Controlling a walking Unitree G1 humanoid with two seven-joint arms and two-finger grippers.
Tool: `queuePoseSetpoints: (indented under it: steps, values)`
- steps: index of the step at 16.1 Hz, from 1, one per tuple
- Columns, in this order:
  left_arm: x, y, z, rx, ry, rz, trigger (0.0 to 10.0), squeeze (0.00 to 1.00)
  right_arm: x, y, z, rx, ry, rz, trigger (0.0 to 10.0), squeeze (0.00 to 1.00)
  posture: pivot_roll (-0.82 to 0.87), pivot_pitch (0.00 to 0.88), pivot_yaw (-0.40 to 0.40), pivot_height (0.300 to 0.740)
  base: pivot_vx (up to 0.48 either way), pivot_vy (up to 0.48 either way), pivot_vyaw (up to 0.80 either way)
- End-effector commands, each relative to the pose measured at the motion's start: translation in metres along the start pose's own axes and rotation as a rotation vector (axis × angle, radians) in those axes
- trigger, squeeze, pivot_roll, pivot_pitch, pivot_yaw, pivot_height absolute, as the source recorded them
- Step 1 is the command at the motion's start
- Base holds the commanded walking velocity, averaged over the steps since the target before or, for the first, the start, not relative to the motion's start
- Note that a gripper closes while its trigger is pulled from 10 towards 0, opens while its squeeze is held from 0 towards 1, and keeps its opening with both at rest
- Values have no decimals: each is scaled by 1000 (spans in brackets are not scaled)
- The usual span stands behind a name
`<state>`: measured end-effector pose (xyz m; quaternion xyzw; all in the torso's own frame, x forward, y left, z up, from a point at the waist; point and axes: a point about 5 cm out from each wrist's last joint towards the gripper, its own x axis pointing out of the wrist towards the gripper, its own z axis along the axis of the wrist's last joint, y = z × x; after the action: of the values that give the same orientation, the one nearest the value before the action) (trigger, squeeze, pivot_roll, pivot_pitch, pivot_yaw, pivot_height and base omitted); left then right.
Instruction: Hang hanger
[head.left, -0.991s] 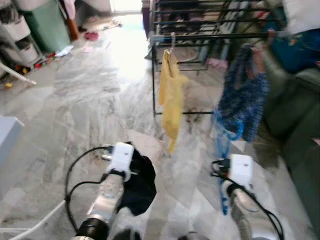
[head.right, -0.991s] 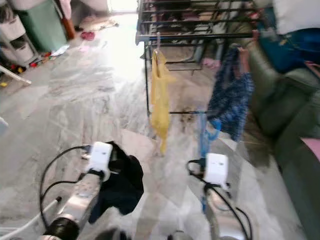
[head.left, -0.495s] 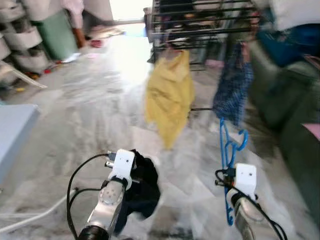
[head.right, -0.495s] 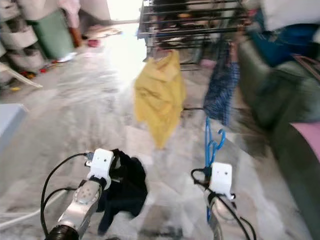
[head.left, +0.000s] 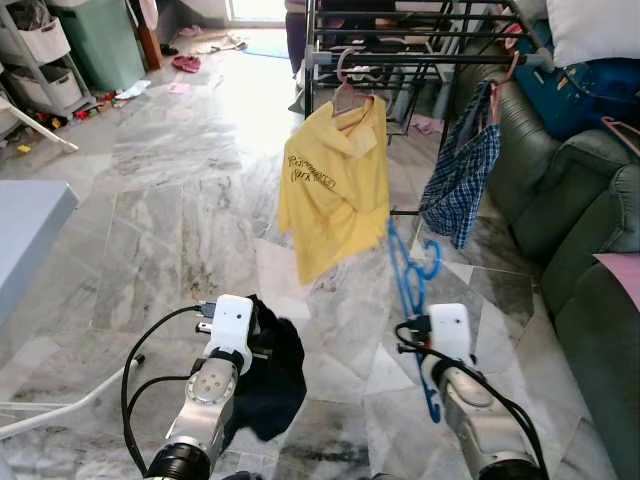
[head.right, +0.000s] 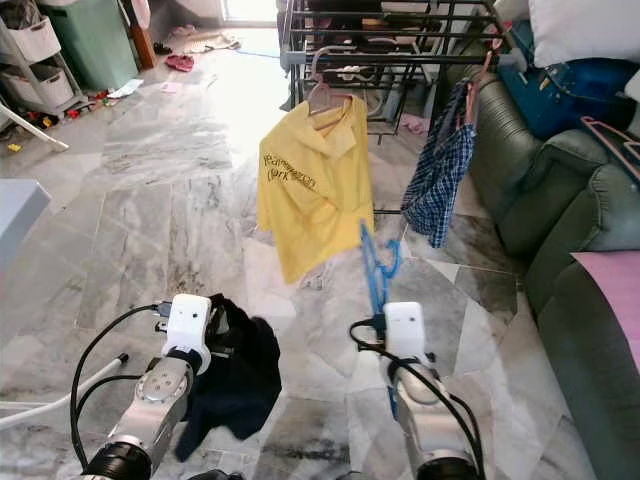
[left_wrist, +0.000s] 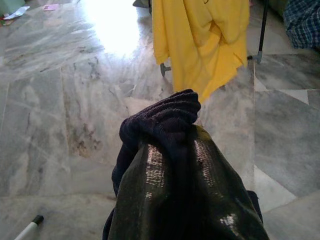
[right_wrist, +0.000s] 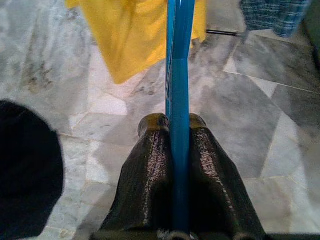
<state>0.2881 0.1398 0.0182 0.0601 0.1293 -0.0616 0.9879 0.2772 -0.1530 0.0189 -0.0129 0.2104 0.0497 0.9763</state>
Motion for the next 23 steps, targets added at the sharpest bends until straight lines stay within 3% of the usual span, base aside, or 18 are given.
queuePoseSetpoints:
  steps: [1,8,23]
  values:
    - [2,2,5,3,-24,-5,10000,0,1,3,-1,-8,1,12,10000,0,-56,120,-30,740,0,-311,0]
    - [2,-2,3,4,-19,-26,10000,0,-3,9,-17,2,31,25,10000,0,-83,138,-21,740,0,-332,0]
    - [2,-2,2,4,-19,-29,10000,0,-3,8,-18,6,30,23,10000,0,-87,140,-20,740,0,-341,0]
